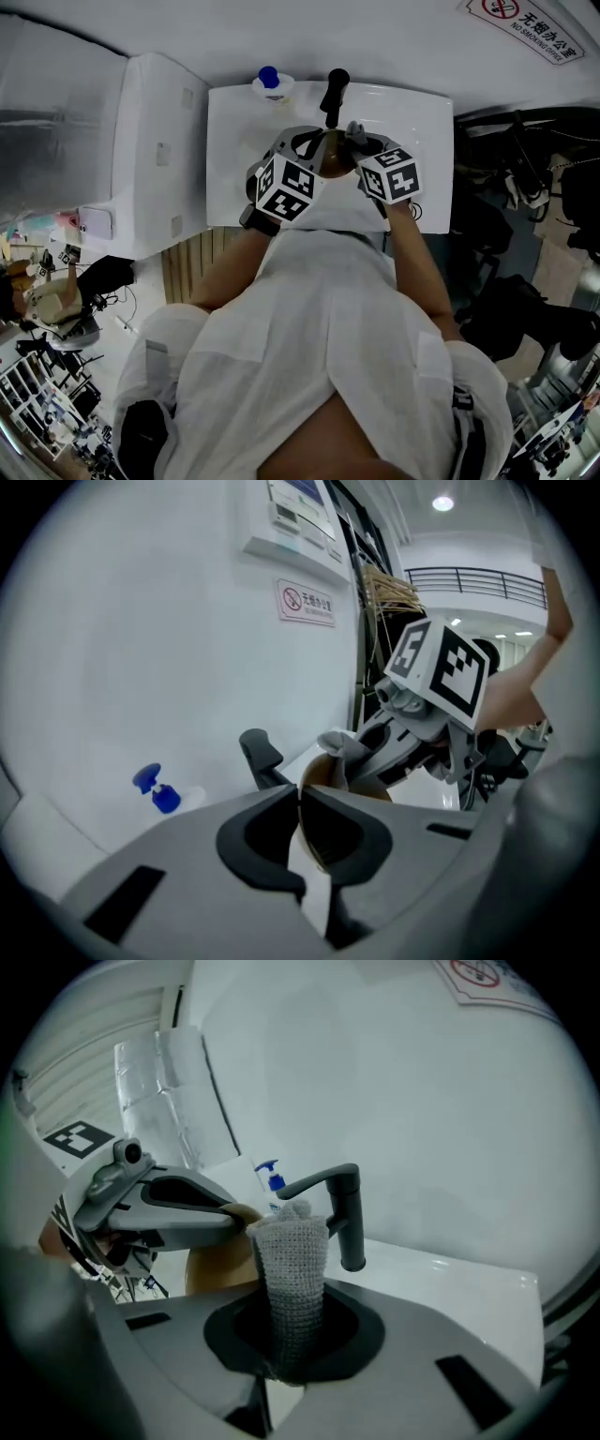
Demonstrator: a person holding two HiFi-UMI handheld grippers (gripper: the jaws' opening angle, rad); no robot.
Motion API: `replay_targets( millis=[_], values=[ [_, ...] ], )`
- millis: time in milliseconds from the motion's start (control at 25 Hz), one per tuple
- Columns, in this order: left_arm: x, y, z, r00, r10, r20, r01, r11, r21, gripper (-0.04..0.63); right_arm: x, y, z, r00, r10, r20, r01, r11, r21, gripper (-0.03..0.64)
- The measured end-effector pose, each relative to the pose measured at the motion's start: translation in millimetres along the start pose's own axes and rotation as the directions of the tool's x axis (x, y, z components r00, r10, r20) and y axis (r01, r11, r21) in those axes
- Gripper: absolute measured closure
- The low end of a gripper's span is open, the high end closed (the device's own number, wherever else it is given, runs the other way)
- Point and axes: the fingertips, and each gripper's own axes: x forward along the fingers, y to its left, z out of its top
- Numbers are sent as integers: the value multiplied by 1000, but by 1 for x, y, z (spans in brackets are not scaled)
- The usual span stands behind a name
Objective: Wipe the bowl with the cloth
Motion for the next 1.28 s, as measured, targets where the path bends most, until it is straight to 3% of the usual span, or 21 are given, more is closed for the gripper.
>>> replay_targets(
  millis=[80,160,280,360,480,560,640,760,1000,1160,1280],
  values=[
    [0,-1,-4,1000,6,11,-6,999,-32,575,-2,-1,-3,1000,-13,0,13,1000,20,566],
    [4,-8,-10,1000,-18,-10,18,1000,-17,572,-3,-3,-8,999,-34,-37,34,999,-9,571],
    [9,-19,-13,997,-47,-53,50,997,56,521,-5,-7,-17,988,-91,-127,72,986,-153,572],
    [11,-26,-14,994,-61,-89,70,992,109,502,-7,-8,-22,968,-158,-194,92,945,-314,572],
    [17,-36,-16,983,-92,-160,121,976,182,504,-9,-8,-22,944,-238,-230,87,850,-520,572],
    [21,-41,-17,973,-108,-203,154,962,225,511,-9,-5,-20,939,-250,-234,67,805,-589,572],
    [24,-42,-16,967,-104,-232,163,954,251,550,-9,-2,-16,943,-244,-228,59,794,-605,572],
    [25,-36,-10,975,-73,-210,119,969,216,572,-11,-1,-11,954,-223,-201,79,833,-548,572],
    [17,-26,8,997,20,-73,-11,993,120,575,-19,-13,-1,977,-192,-97,151,932,-329,572],
    [12,-18,15,998,62,12,-61,998,-23,574,-26,-25,2,984,-175,22,176,979,-98,572],
    [9,-13,15,995,78,62,-68,986,-153,572,-30,-29,-2,985,-149,90,140,985,97,572]
  ],
)
